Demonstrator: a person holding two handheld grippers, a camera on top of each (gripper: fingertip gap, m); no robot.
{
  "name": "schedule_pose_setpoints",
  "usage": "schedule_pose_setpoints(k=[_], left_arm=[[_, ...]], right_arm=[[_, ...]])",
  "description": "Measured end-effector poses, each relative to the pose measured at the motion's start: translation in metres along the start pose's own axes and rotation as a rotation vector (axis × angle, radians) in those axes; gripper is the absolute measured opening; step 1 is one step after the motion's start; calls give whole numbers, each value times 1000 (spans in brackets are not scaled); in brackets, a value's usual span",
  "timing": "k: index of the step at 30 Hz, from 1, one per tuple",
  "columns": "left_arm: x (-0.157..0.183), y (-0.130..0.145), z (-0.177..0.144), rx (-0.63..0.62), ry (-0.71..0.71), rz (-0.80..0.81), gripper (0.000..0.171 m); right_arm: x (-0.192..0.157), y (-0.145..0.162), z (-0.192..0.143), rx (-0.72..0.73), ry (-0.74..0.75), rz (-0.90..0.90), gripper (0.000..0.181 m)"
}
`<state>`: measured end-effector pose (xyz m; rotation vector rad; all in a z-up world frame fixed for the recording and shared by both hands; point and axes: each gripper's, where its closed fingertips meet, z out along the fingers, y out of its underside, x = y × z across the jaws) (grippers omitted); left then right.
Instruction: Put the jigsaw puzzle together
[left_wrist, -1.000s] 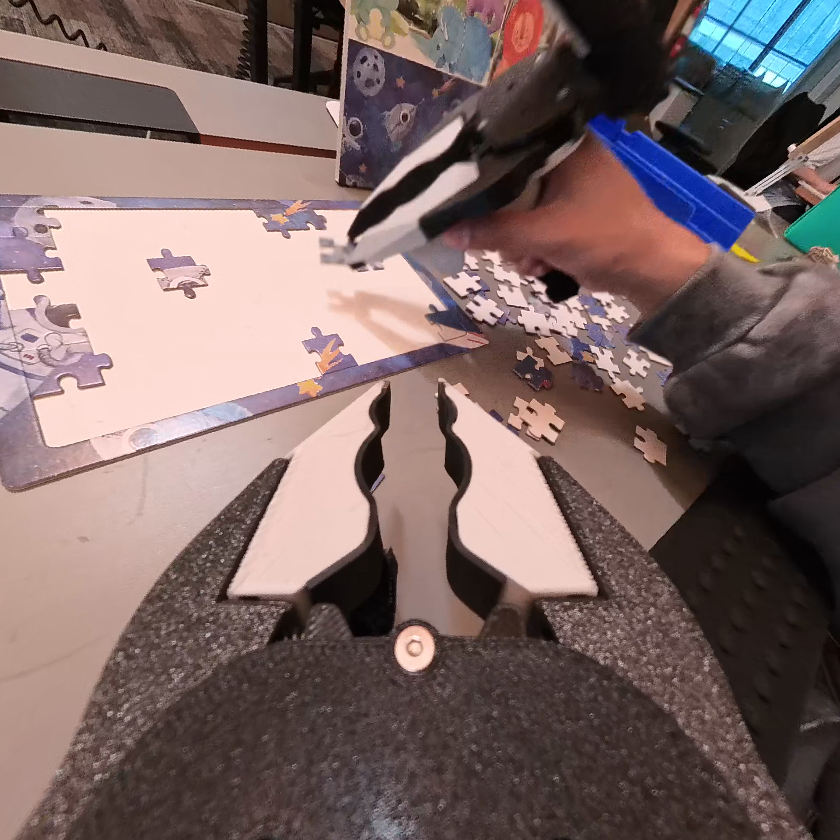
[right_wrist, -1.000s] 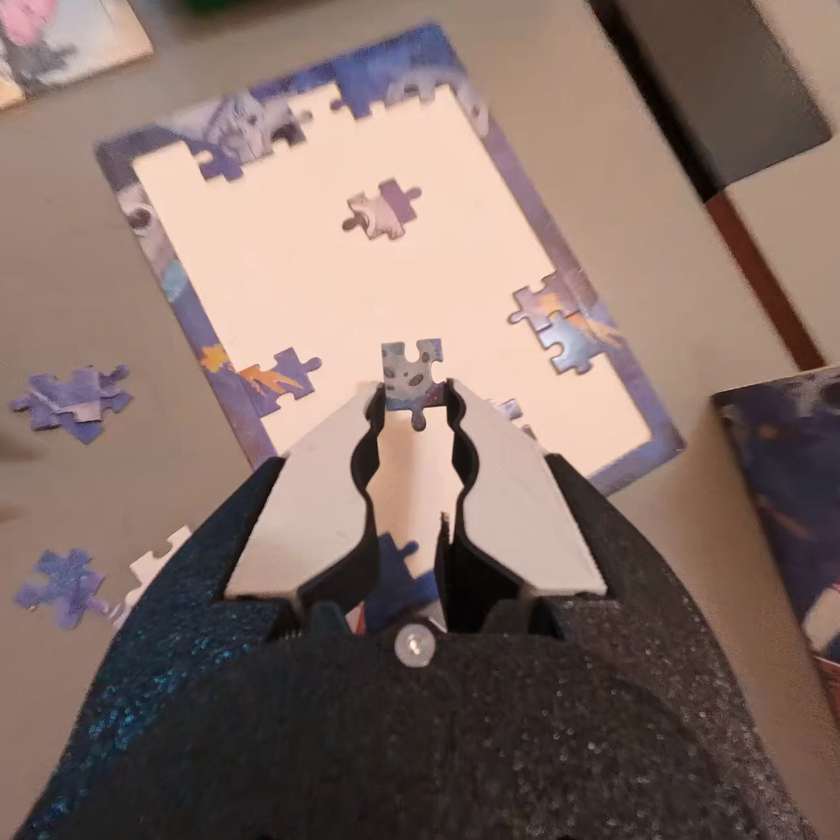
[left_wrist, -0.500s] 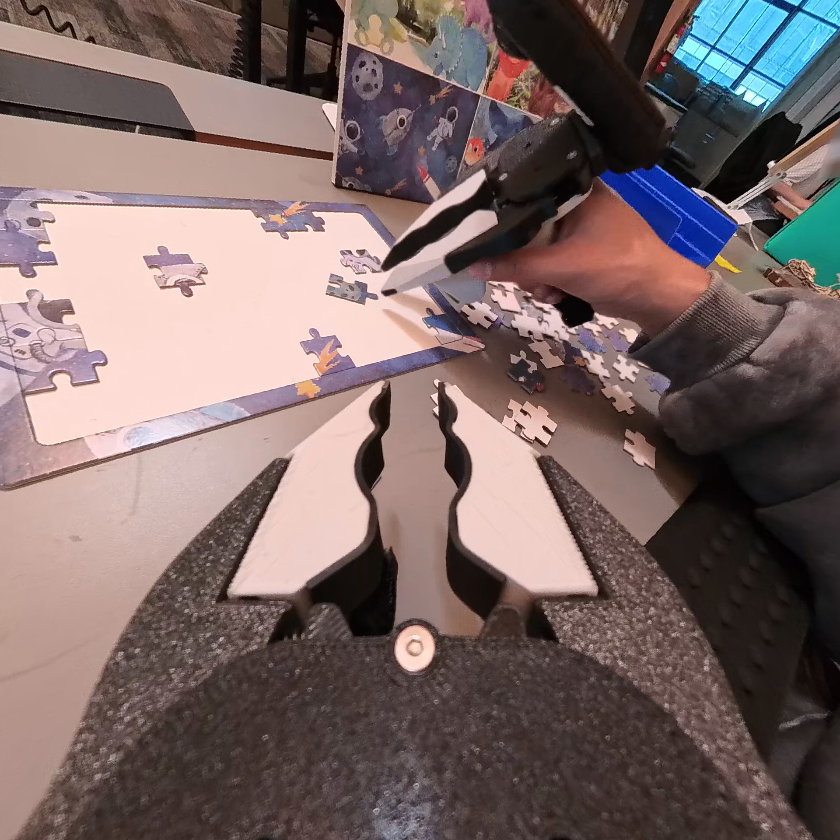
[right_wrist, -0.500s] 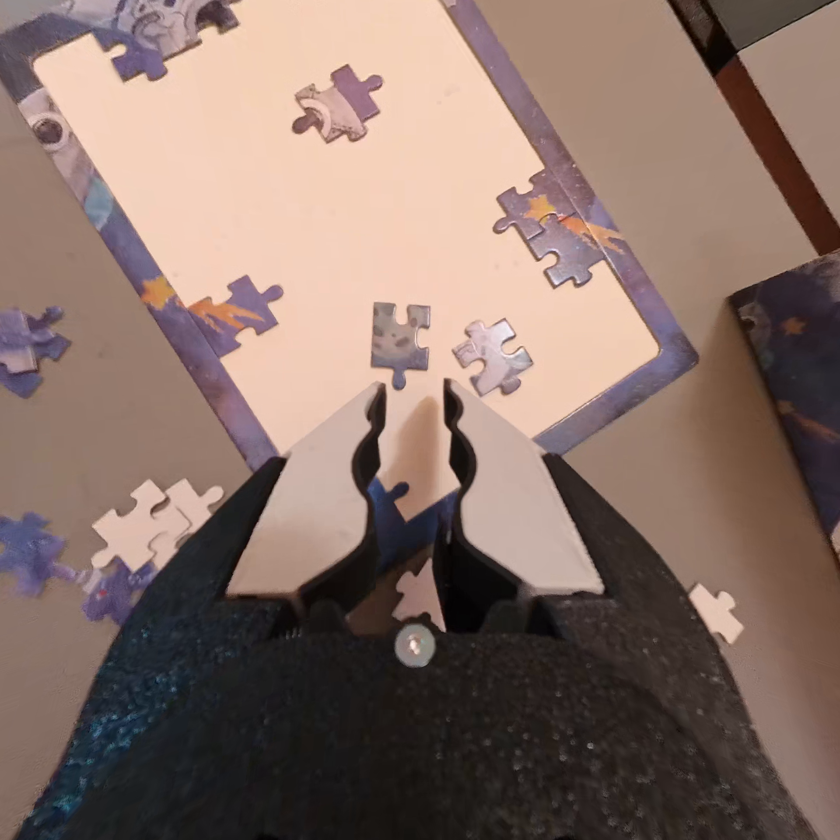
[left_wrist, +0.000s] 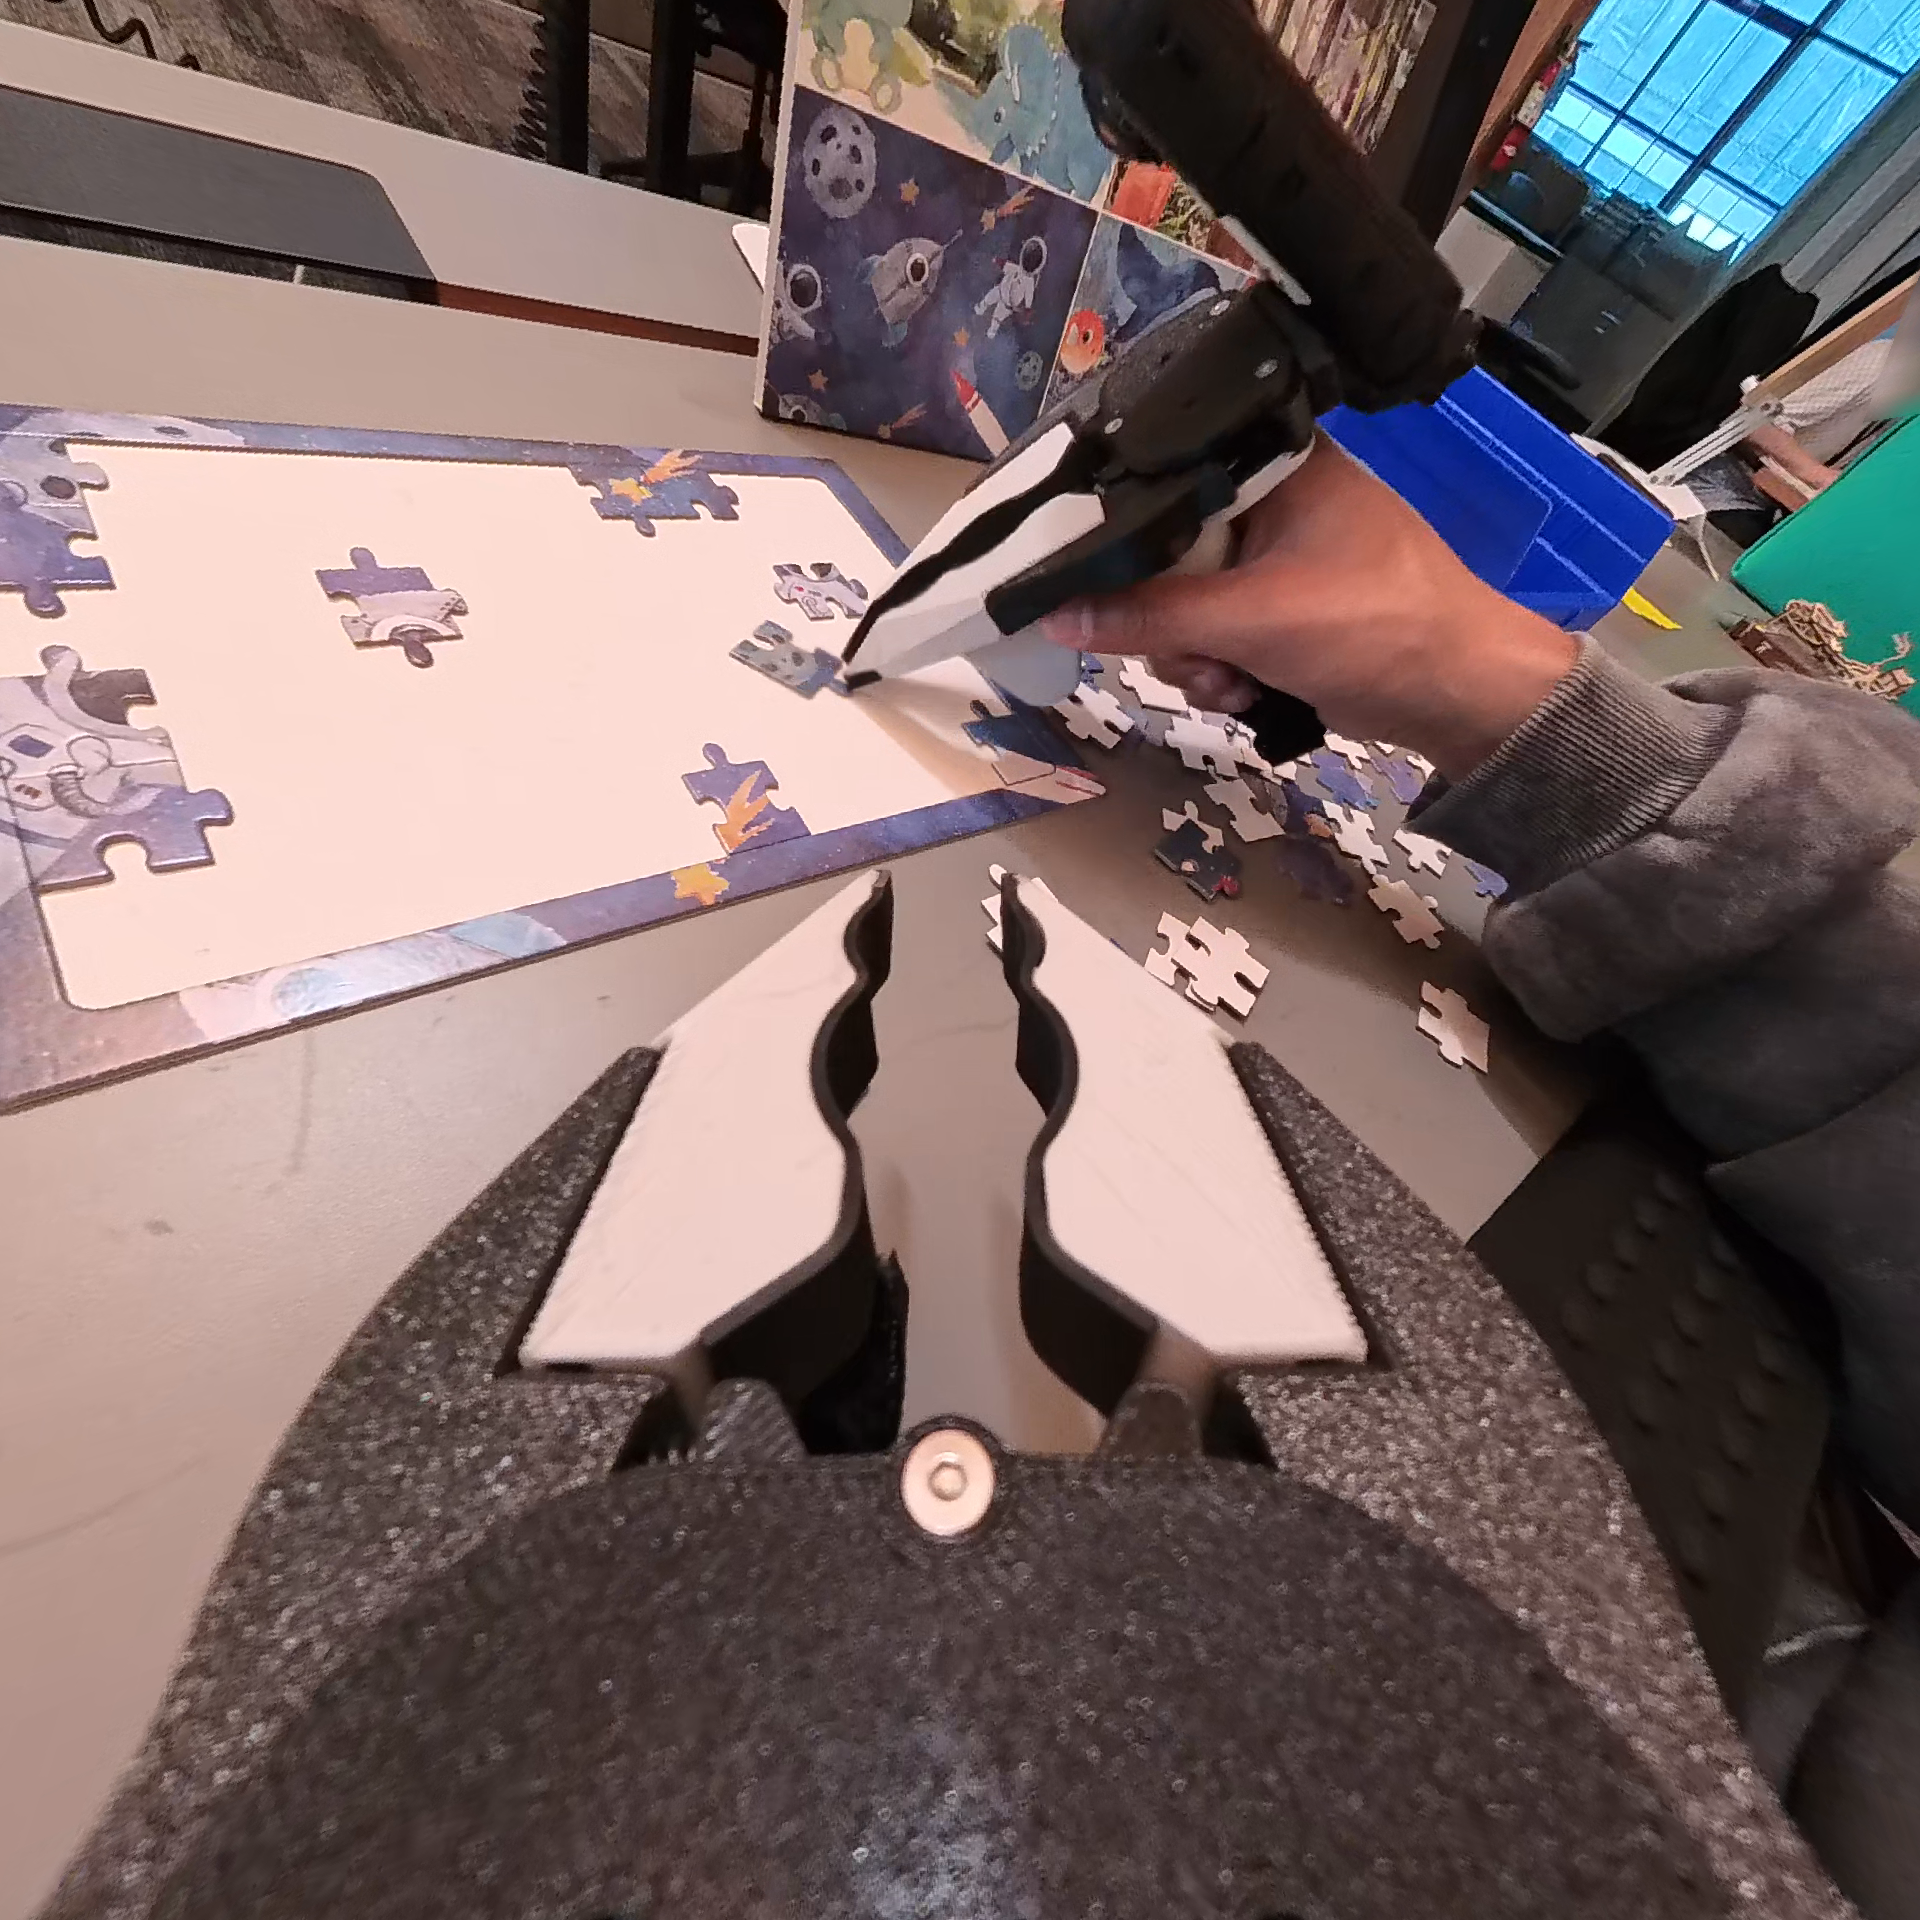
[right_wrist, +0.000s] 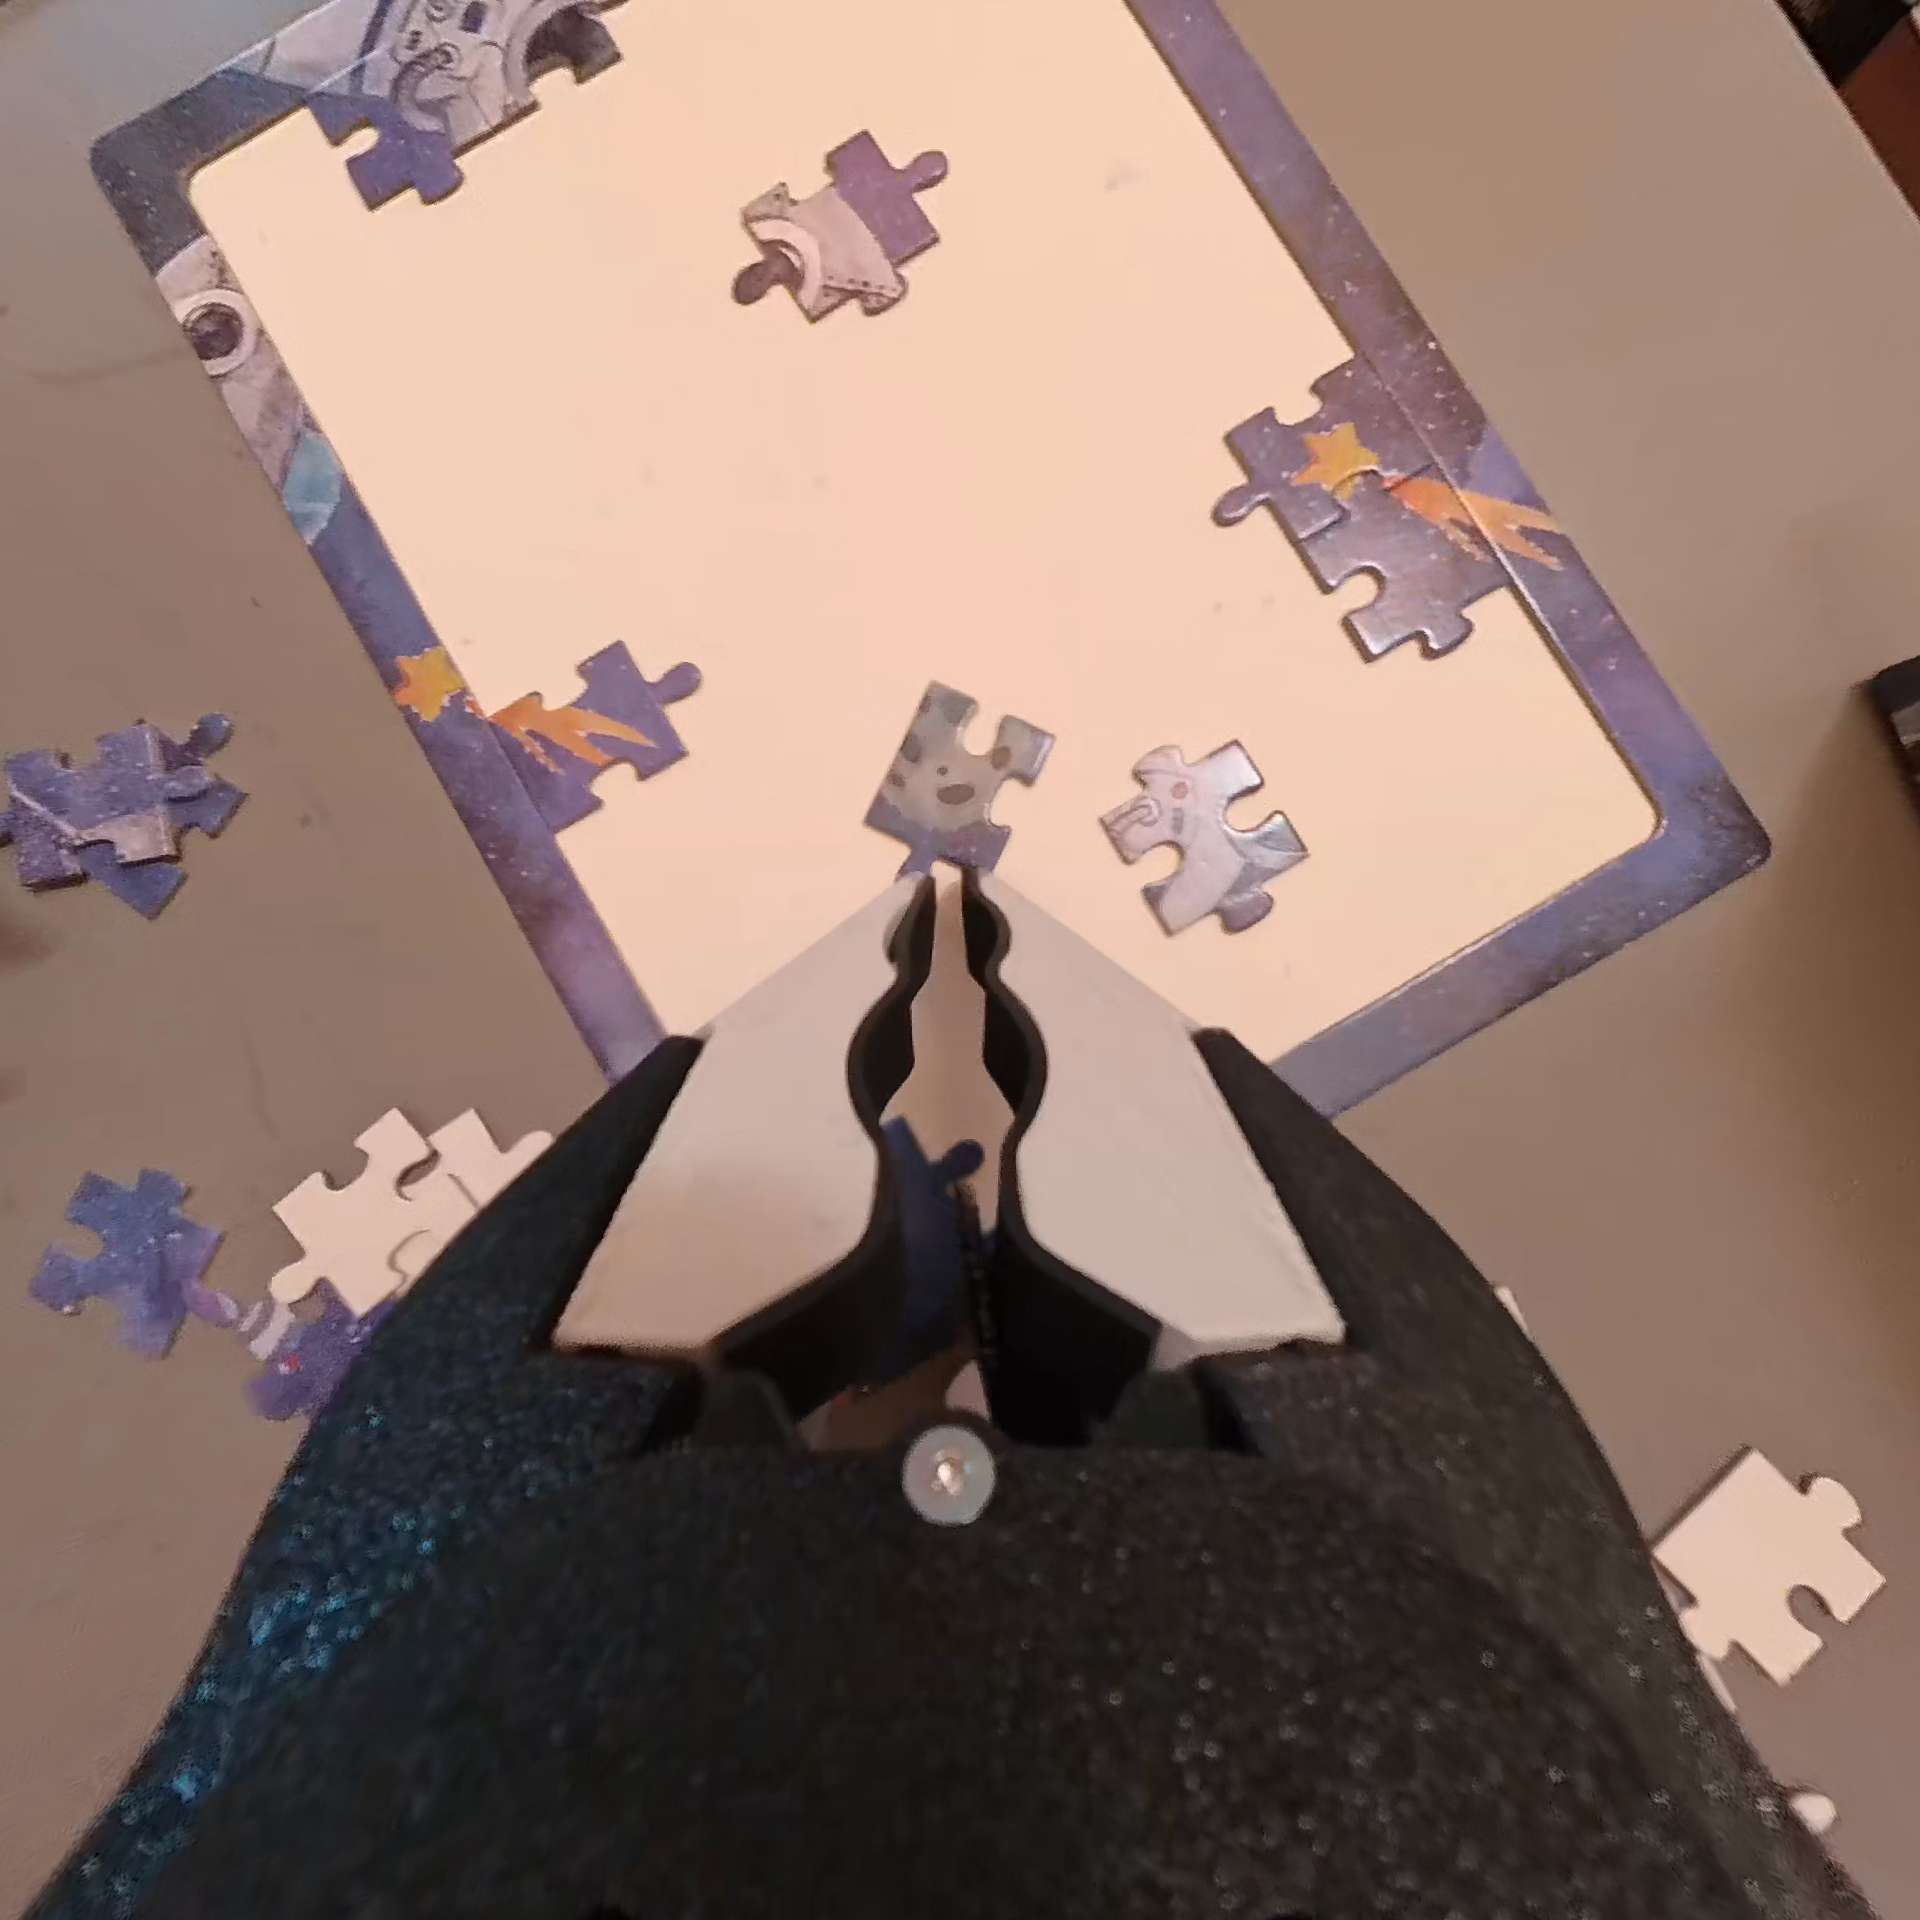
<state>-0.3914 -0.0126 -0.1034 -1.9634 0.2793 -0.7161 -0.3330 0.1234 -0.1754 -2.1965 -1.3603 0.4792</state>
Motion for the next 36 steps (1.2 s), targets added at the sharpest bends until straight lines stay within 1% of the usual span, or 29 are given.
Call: schedule_pose_setpoints(k=[6, 8, 10, 14, 21, 30, 32, 34, 36], left_arm=[[-1, 0, 0, -3, 4, -9, 20], [-1, 0, 0, -3, 5, -11, 20], [-1, 0, 0, 0, 7, -14, 20], [-1, 0, 0, -1, 11, -20, 20], [-1, 0, 0, -3, 12, -26, 20], [-1, 1, 1, -8, 12, -26, 20], [-1, 1, 1, -8, 12, -26, 20], [-1, 1, 1, -6, 13, -26, 20], [-1, 1, 1, -6, 13, -27, 20]], right_arm=[[-16, -7, 1, 13, -41, -24, 6], [-10, -8, -1, 15, -19, -40, 6], [-2, -8, -5, 29, -8, -17, 7], [1, 0, -2, 7, -48, 42, 4], [-11, -4, 4, -6, -29, -18, 3], [-28, -13, 8, 2, -63, -53, 5], [-23, -13, 4, 5, -37, -76, 5], [-8, -13, -4, 21, 12, -95, 5], [2, -10, -9, 32, 23, -127, 12]])
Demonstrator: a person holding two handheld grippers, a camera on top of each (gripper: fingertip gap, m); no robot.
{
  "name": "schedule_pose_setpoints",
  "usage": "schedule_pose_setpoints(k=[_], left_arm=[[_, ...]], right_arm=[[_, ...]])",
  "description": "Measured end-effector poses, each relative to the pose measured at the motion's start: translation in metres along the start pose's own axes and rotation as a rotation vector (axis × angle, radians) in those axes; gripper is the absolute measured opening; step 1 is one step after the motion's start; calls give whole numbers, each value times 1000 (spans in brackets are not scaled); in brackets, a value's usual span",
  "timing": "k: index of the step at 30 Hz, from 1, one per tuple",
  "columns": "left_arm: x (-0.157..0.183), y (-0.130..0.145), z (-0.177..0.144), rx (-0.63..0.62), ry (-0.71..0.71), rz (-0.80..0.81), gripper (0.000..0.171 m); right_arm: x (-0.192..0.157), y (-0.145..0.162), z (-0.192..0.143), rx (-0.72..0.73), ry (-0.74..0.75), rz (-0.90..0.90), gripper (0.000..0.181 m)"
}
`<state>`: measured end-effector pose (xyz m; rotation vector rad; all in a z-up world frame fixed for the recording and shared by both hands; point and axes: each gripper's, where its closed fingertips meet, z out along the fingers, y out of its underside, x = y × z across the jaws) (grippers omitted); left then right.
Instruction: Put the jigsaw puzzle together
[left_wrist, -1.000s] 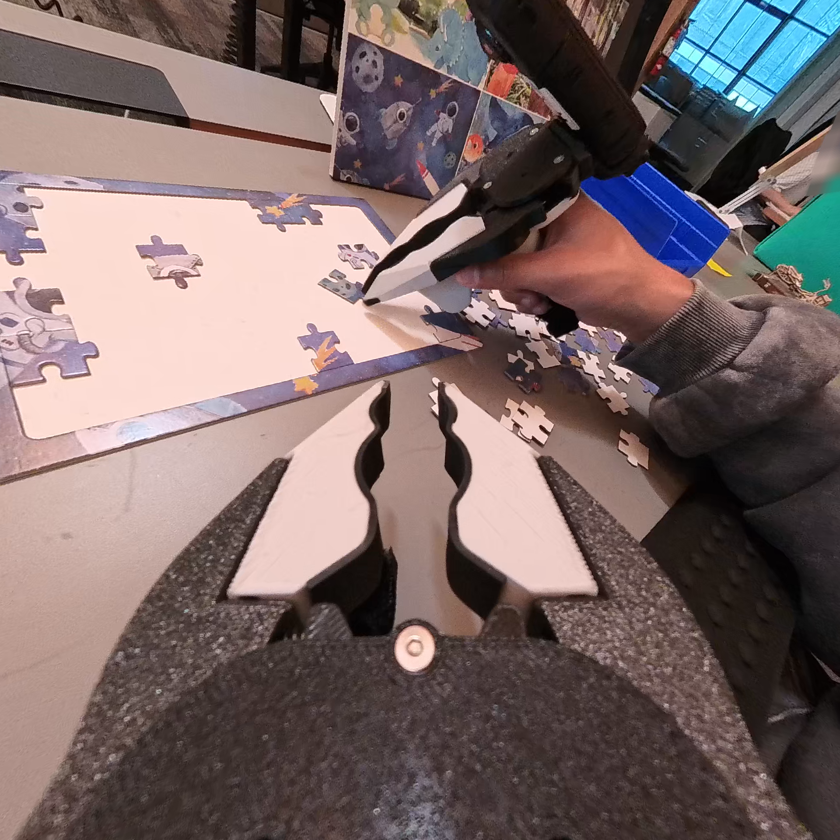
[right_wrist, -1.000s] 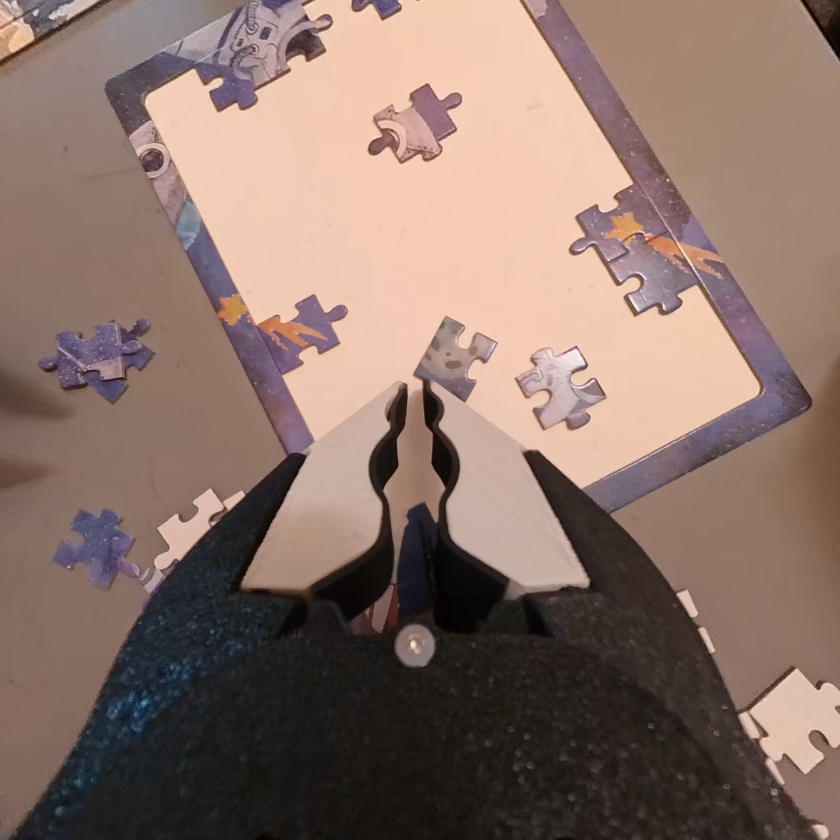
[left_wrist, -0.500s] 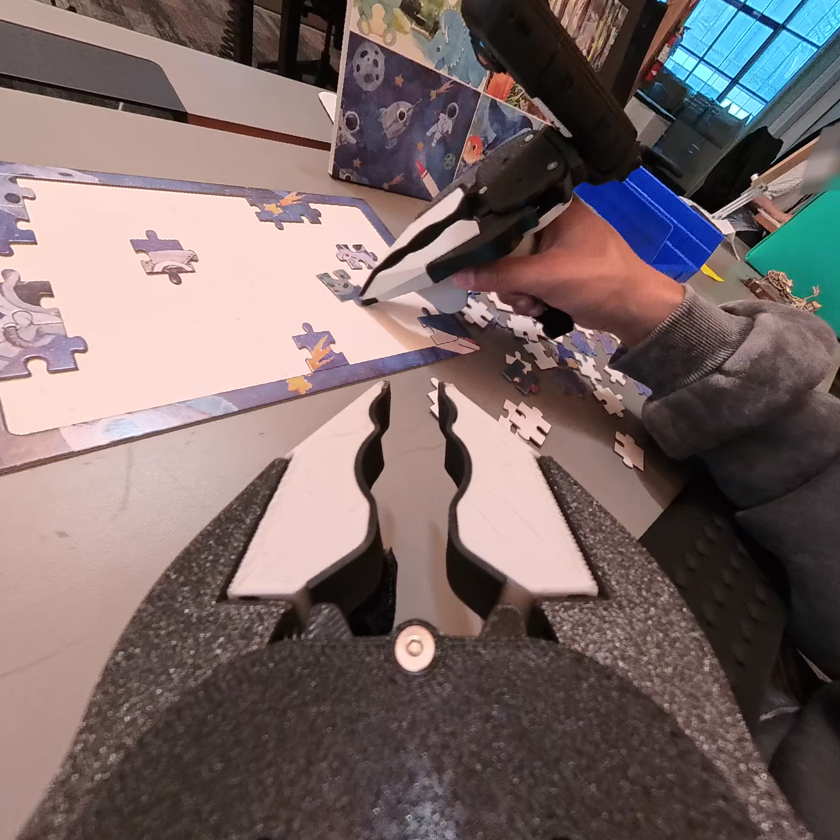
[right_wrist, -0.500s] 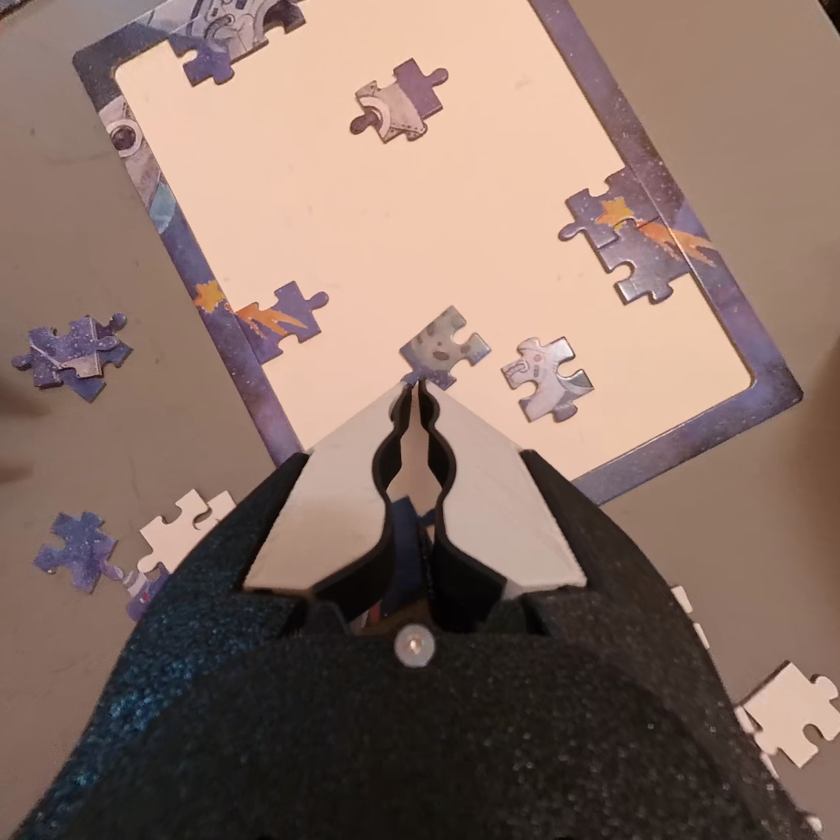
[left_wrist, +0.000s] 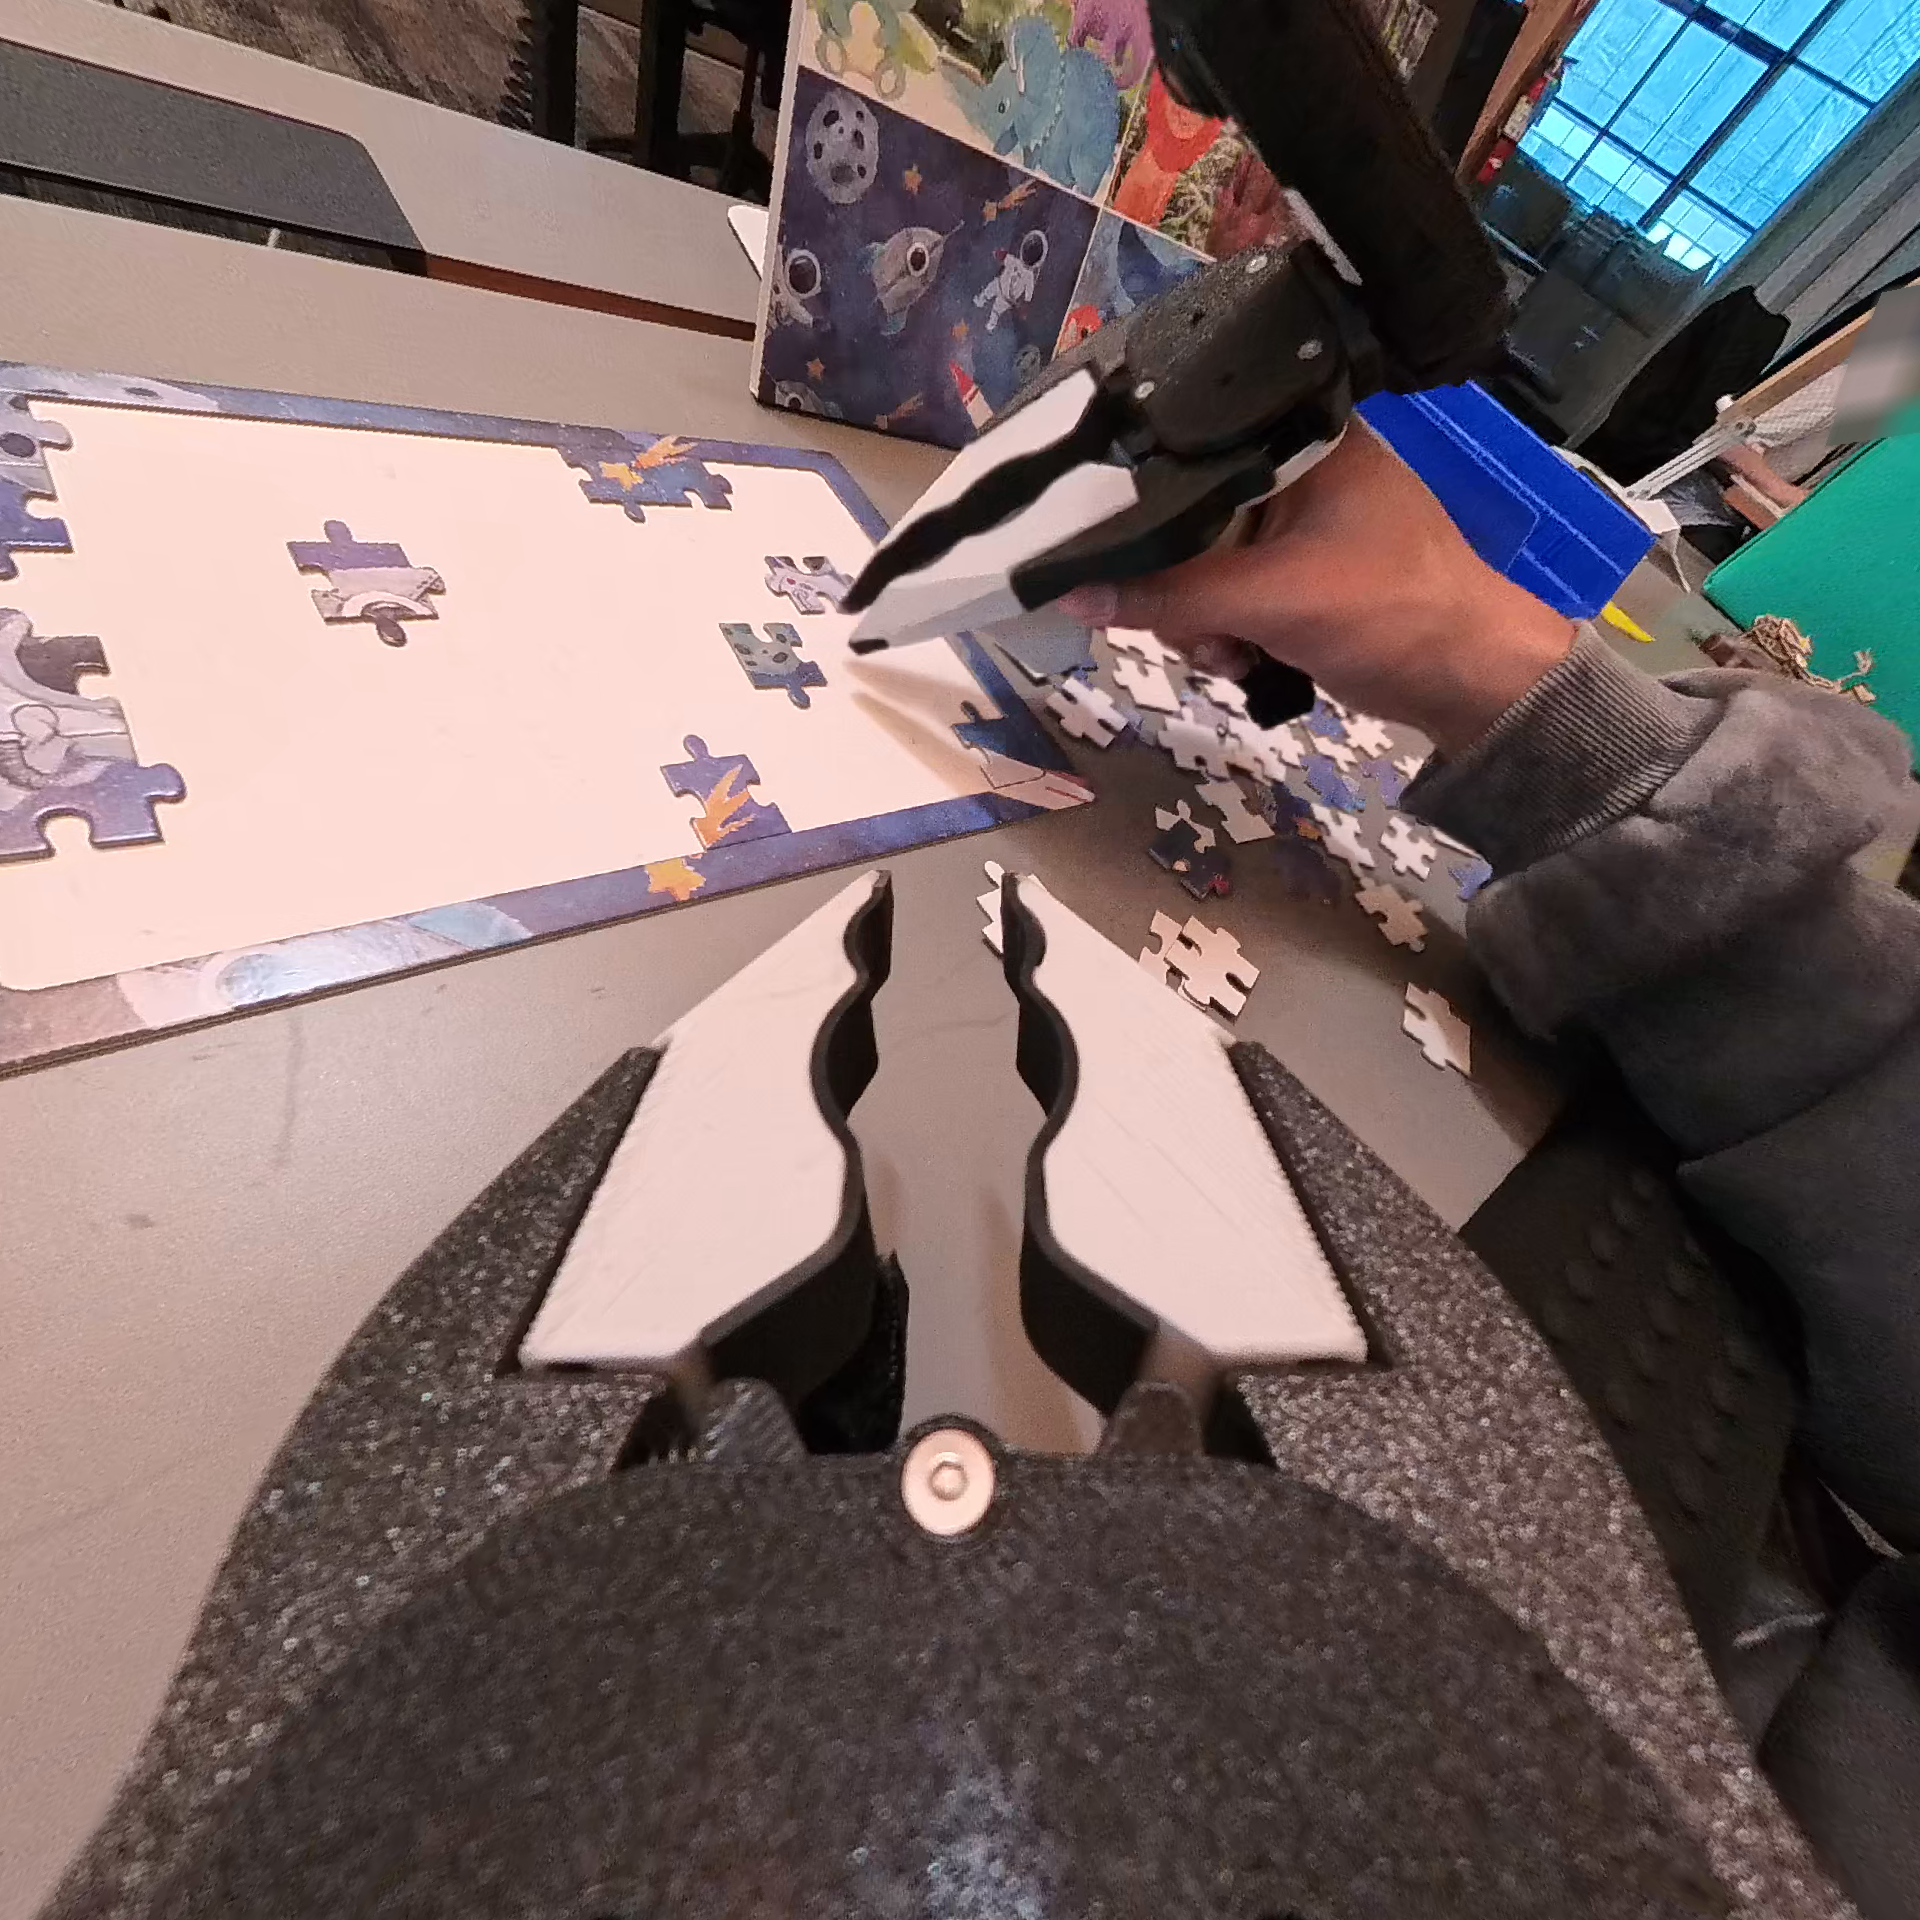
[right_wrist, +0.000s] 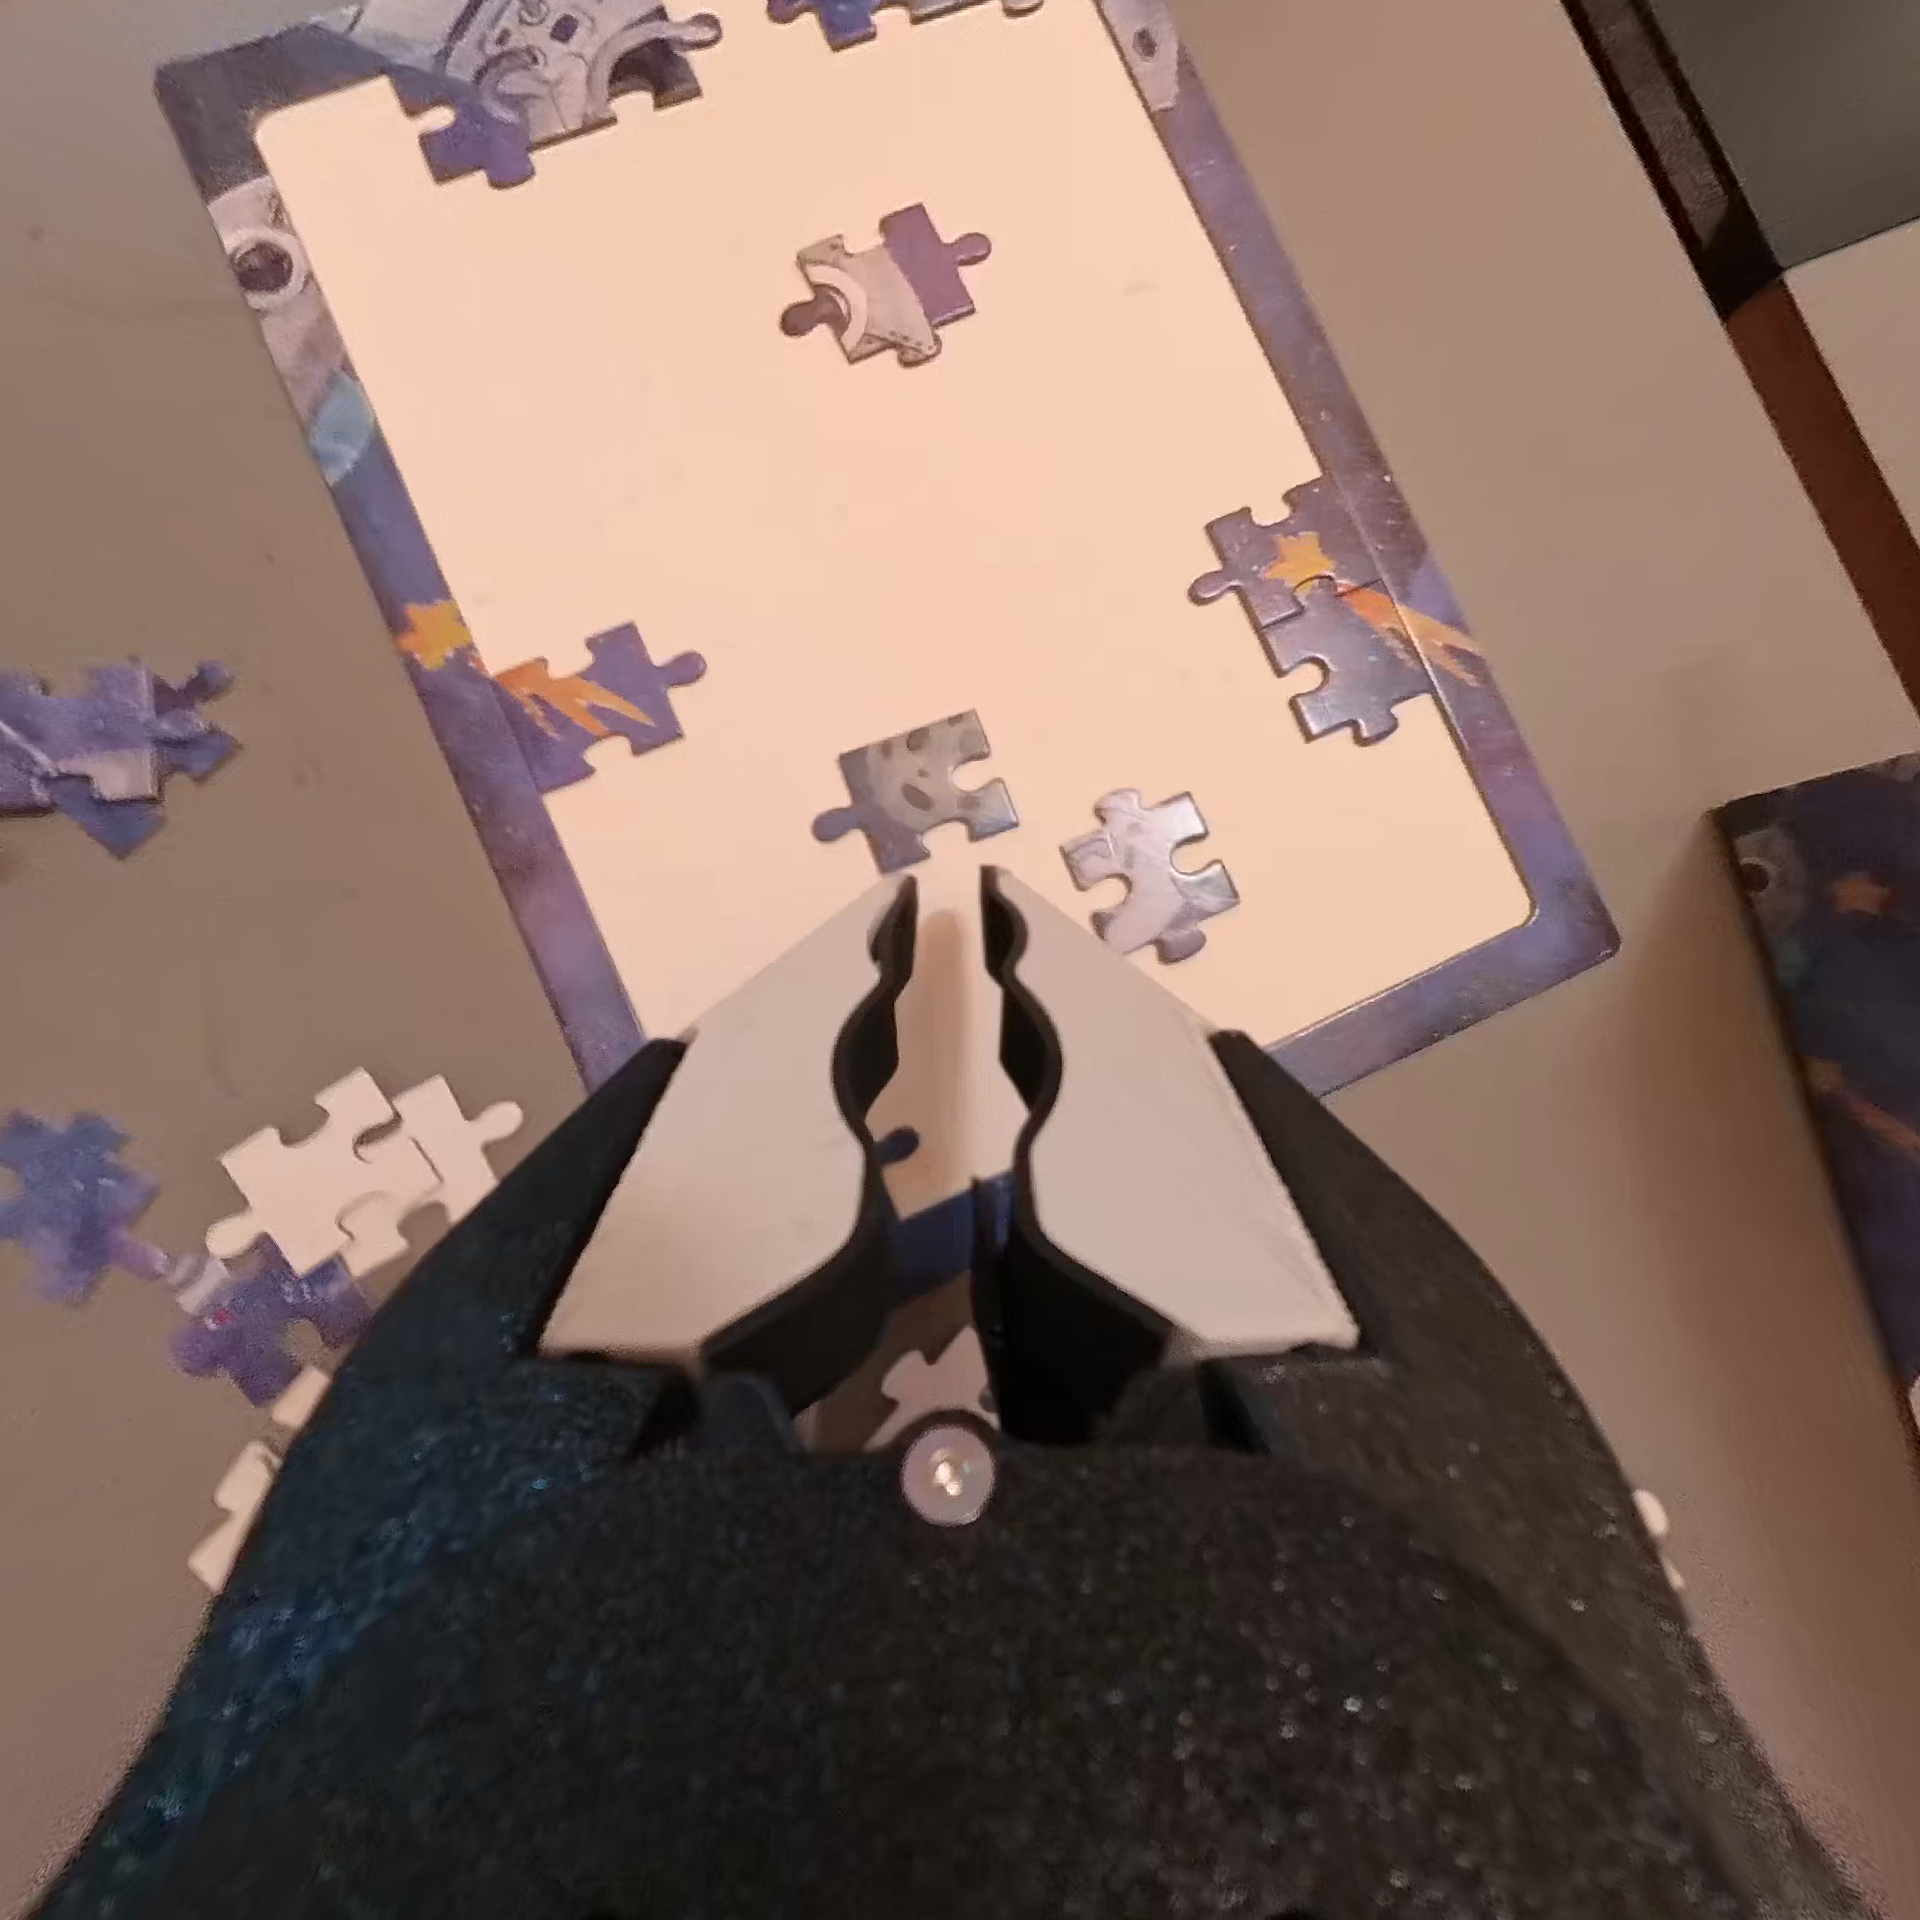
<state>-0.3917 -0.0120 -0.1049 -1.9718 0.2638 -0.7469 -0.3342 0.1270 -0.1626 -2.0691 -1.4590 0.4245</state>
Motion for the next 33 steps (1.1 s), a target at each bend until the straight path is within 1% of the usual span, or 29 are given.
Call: schedule_pose_setpoints(k=[2, 3, 5, 10, 14, 19, 21, 24, 25, 27, 29, 31, 33], left_arm=[[0, 1, 0, -4, 3, -1, 20], [0, 1, 1, -6, 5, -3, 21], [0, 1, 0, -4, 8, -8, 21], [-1, 0, 0, 0, 14, -25, 21], [0, 1, 1, -2, 17, -28, 21], [0, 1, 1, -2, 21, -34, 21], [0, 1, 1, -3, 21, -37, 21], [0, 1, 1, -3, 22, -40, 21], [-1, 1, 1, -3, 22, -41, 21], [-1, 1, 1, -4, 24, -43, 21], [-1, 1, 1, -4, 25, -46, 21], [-1, 1, 2, -6, 25, -50, 21], [-1, 2, 2, -12, 26, -51, 21]], right_arm=[[-6, 1, 1, 15, -76, -54, 21], [-10, 1, 1, 27, -118, -95, 23], [-8, 0, 3, 37, -146, -156, 25], [-12, 3, 15, 25, -276, -119, 20], [-13, 0, 17, 35, -242, -172, 18], [-13, -1, 19, 18, -239, -186, 17], [-15, -2, 20, 14, -259, -181, 11], [-11, -1, 18, 4, -246, -177, 9], [-7, 2, 15, -10, -229, -179, 9], [5, 6, 2, -19, -184, -173, 0], [19, 2, -22, 30, -130, -139, 0], [30, -5, -49, 103, -111, -78, 0], [37, -6, -69, 143, -96, -23, 0]])
